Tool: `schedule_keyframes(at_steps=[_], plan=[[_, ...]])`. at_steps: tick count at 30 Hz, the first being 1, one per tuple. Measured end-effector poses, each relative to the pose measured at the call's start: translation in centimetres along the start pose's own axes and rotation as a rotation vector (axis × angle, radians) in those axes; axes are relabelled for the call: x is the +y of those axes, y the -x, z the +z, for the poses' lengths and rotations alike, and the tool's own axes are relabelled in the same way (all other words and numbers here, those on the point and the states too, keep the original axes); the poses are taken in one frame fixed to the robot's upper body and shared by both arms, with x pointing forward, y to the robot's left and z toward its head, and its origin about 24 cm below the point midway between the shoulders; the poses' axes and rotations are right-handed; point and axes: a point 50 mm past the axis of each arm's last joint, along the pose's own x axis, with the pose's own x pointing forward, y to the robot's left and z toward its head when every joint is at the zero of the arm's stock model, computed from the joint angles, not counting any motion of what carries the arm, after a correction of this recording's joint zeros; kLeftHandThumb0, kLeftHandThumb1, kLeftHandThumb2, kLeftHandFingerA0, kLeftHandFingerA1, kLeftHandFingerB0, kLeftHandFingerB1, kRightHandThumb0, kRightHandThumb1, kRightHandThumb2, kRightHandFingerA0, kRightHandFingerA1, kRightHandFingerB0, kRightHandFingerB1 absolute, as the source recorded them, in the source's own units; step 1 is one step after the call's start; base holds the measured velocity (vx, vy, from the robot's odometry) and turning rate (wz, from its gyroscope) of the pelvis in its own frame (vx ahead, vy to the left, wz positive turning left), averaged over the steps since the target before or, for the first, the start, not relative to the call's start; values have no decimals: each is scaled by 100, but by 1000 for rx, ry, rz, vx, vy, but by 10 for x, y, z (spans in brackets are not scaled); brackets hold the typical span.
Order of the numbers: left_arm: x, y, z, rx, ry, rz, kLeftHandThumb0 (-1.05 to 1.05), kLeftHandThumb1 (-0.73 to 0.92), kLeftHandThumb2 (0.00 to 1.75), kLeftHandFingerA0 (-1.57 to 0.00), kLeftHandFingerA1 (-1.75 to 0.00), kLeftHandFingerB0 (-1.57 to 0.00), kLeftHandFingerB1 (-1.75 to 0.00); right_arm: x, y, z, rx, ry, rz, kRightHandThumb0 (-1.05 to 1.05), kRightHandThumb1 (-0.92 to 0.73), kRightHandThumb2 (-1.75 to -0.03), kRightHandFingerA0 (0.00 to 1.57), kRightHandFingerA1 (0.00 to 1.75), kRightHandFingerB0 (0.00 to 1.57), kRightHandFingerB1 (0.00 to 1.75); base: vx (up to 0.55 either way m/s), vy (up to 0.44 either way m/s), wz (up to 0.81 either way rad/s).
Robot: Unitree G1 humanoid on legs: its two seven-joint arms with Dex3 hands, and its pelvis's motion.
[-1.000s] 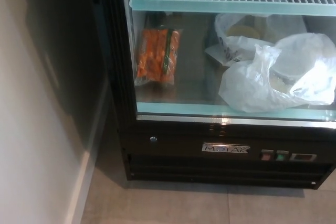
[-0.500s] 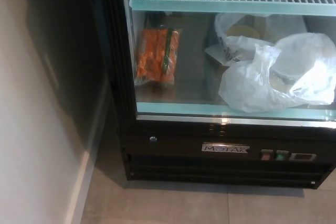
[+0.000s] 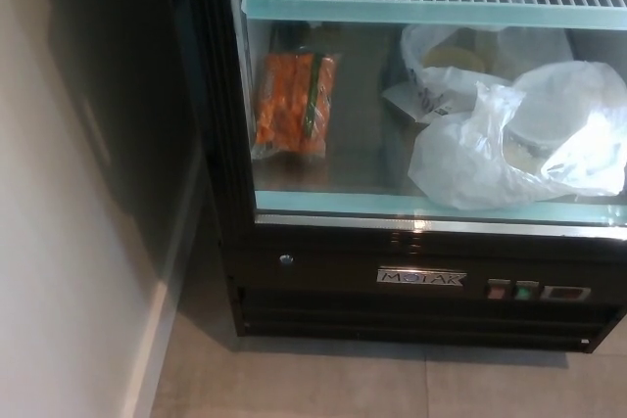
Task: The robot stands in front of a refrigerator with an opened door and closes the door by swing its right hand at the door
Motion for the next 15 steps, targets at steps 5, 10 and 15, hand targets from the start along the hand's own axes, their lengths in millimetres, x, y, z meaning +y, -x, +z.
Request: schedule_keyframes(at_steps=[5,10,15], plan=[[-4,3,-4,7,-6,-14,-51,60,91,-39,-52,-27,-45,4,3,-6,16,-10,15,-55,-59,-93,33,51,26,46,0,0,0],[-5,-1,2,-12,-31,-26,-45,57,91,-42,-53,-31,-47,4,3,-5,13,-13,13,-47,-75,-62,44,36,37,33,0,0,0],[-5,-7,15,-47,-51,-30,-46,57,91,-41,-53,-32,-48,0,1,-1,0,-30,1,-51,-74,-63,43,35,37,32,0,0,0]])
